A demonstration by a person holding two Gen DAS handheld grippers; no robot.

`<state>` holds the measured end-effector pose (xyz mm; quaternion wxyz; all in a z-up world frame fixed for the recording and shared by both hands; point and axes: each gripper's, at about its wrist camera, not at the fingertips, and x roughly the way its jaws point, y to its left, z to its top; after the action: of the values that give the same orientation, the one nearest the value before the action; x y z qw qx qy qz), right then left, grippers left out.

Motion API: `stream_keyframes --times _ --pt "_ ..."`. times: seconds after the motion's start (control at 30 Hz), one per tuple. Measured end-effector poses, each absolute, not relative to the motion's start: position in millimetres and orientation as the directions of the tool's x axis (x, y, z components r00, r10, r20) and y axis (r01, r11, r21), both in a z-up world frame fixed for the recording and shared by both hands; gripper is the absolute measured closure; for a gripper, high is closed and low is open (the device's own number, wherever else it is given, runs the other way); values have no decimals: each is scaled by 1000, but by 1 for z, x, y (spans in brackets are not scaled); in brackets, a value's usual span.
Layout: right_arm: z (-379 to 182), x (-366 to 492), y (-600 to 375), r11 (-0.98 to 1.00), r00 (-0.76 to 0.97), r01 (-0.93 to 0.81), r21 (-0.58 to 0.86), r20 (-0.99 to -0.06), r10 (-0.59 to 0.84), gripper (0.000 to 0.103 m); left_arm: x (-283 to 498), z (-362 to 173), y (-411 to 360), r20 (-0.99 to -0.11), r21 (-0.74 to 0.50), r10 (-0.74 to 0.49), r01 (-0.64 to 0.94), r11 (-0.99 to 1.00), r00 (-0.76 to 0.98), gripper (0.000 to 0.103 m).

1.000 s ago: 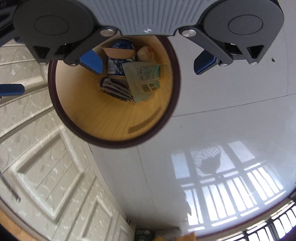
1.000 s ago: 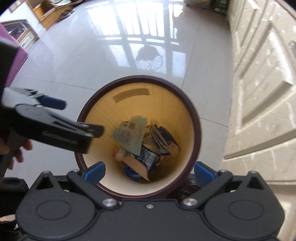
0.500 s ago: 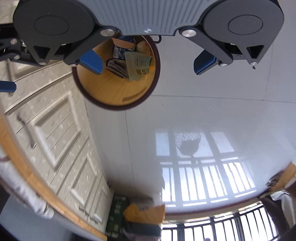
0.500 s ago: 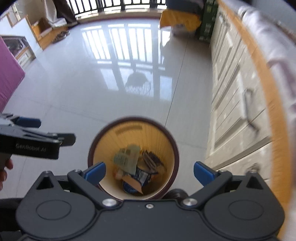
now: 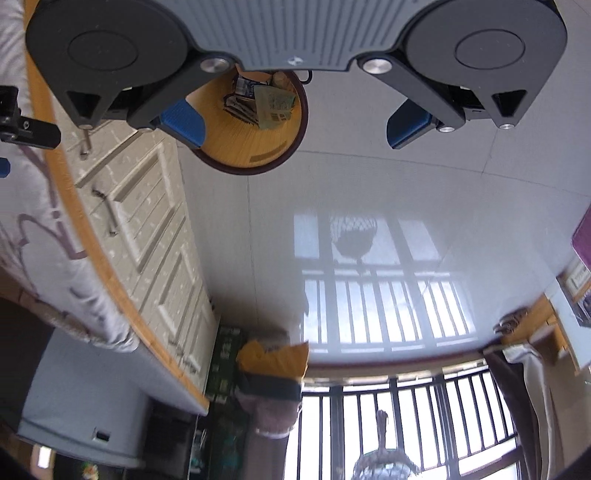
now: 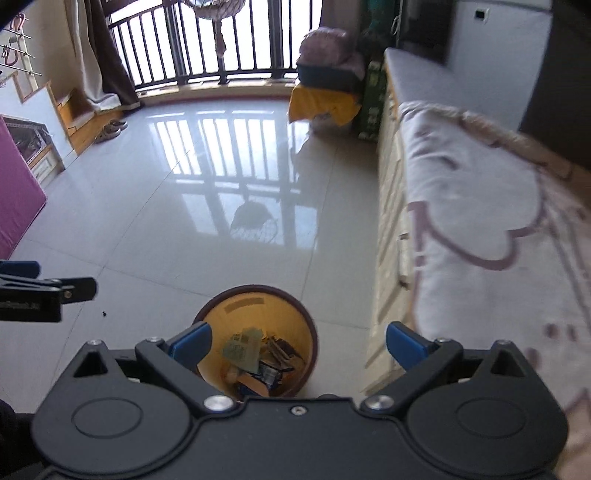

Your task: Collect trash

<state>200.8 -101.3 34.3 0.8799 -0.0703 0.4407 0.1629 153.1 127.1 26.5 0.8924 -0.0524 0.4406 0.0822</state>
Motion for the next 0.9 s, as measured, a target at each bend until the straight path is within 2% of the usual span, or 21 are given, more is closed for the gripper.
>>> stream_keyframes --times 0.43,0.7,0.9 --pt "84 118 -138 956 656 -295 -4 -728 199 1 80 65 104 -725 -5 114 -170 985 679 0" --pt "76 90 -153 974 690 -227 14 -703 171 1 64 64 99 -702 -33 86 -152 988 707 0" --pt "68 73 -158 979 719 -205 17 -676 162 1 46 49 95 -704 -6 101 -148 989 703 0"
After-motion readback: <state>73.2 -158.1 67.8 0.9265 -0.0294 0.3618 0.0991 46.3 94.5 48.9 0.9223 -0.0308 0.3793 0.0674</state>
